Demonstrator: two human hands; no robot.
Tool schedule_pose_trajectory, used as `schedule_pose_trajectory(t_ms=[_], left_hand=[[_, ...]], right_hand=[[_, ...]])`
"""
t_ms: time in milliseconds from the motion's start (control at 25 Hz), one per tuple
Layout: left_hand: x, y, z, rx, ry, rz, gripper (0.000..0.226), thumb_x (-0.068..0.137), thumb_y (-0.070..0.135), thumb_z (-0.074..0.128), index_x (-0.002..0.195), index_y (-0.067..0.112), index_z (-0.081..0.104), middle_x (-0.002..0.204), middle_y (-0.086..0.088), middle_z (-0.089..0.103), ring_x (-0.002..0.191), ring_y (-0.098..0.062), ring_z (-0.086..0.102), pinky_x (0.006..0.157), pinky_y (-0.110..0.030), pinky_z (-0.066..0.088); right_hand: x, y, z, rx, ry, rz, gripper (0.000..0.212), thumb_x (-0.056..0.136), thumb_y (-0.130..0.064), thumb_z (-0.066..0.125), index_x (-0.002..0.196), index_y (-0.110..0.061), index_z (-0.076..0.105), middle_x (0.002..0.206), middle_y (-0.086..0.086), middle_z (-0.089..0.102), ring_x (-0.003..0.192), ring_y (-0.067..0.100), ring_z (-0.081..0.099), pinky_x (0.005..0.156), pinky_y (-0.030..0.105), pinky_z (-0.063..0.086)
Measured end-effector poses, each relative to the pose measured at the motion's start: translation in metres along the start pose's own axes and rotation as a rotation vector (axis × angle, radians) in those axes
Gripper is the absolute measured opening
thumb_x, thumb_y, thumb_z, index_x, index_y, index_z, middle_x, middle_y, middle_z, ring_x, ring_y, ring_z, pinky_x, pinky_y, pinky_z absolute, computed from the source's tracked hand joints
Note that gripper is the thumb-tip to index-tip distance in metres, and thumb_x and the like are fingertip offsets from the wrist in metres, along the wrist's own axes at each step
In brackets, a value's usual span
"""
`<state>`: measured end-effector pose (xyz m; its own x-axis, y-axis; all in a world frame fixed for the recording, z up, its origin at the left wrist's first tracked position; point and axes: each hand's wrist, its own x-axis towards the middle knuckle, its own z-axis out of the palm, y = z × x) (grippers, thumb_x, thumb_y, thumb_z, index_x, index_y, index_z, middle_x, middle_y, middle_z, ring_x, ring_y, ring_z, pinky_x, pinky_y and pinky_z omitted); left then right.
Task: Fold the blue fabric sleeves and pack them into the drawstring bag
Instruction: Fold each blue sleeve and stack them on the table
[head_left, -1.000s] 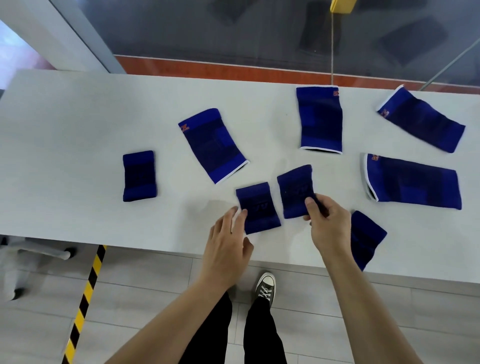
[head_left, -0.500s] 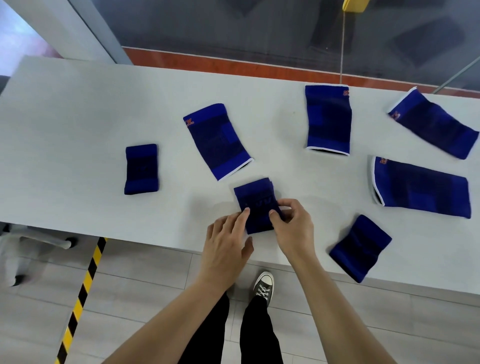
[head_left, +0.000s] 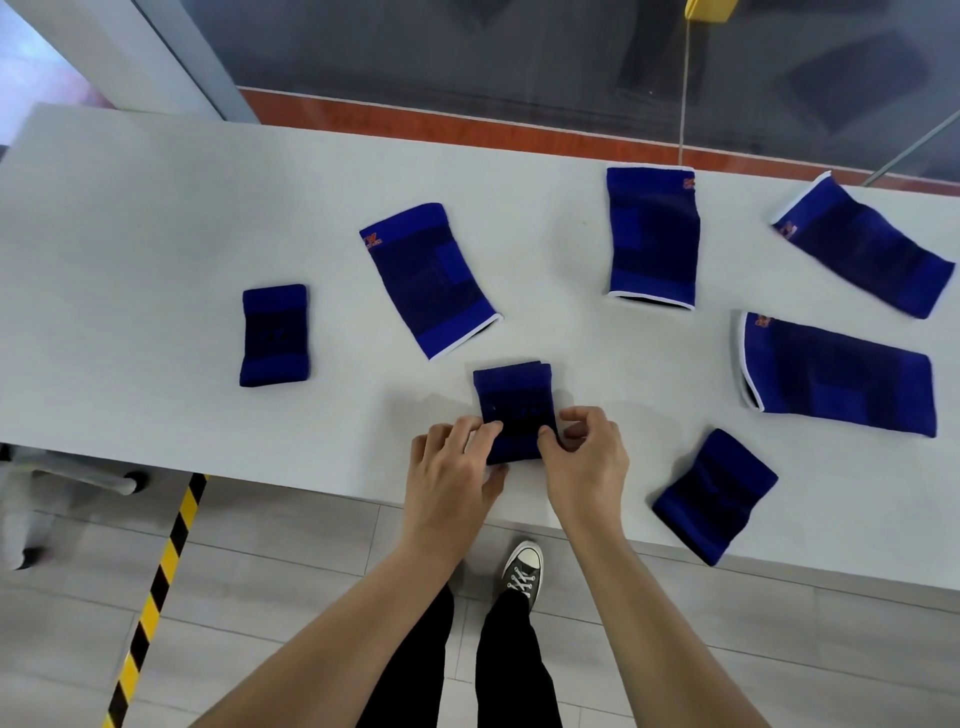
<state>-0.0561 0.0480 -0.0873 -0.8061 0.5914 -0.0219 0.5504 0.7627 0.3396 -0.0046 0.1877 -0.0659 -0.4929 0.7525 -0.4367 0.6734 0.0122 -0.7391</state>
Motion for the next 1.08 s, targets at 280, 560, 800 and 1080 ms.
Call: schedule_pose_trajectory(t_ms=[280, 560, 800, 1080], left_hand=[[-0.003, -0.002, 0.003, -0.022, 0.03, 0.006, 0.041, 0.086, 0.018, 0.07, 0.126, 0.018, 0.062, 0.118, 0.003, 0.065, 0.1, -0.022, 0.057, 0.085, -0.034, 0.046], [-0.006, -0.003, 0.006, -0.05, 0.038, -0.005, 0.044, 0.083, 0.012, 0.07, 0.126, 0.018, 0.063, 0.121, 0.002, 0.064, 0.103, -0.022, 0.056, 0.089, -0.032, 0.042], [-0.002, -0.003, 0.003, -0.078, -0.011, -0.016, 0.061, 0.074, 0.014, 0.072, 0.133, 0.019, 0.057, 0.114, -0.004, 0.056, 0.097, -0.023, 0.054, 0.089, -0.033, 0.043], [-0.001, -0.007, -0.001, -0.119, 0.011, 0.017, 0.039, 0.092, 0.024, 0.048, 0.127, 0.015, 0.063, 0.11, -0.001, 0.06, 0.093, -0.024, 0.054, 0.087, -0.038, 0.046]], right_hand=[[0.009, 0.0, 0.006, -0.061, -0.085, -0.035, 0.022, 0.104, -0.032, 0.045, 0.11, -0.026, 0.065, 0.098, -0.002, 0.063, 0.087, 0.011, 0.059, 0.066, 0.017, 0.039], [0.008, 0.0, 0.006, -0.097, -0.051, -0.152, 0.024, 0.1, -0.034, 0.055, 0.122, -0.034, 0.065, 0.087, -0.007, 0.068, 0.082, 0.011, 0.063, 0.076, 0.031, 0.052], [0.004, -0.009, -0.001, 0.024, -0.098, -0.031, 0.015, 0.095, -0.031, 0.065, 0.109, -0.033, 0.059, 0.074, -0.003, 0.069, 0.071, 0.011, 0.066, 0.058, 0.02, 0.047], [-0.001, 0.027, -0.019, -0.124, -0.161, -0.383, 0.045, 0.096, -0.003, 0.057, 0.129, -0.034, 0.06, 0.116, -0.009, 0.058, 0.094, 0.004, 0.058, 0.08, 0.014, 0.047]])
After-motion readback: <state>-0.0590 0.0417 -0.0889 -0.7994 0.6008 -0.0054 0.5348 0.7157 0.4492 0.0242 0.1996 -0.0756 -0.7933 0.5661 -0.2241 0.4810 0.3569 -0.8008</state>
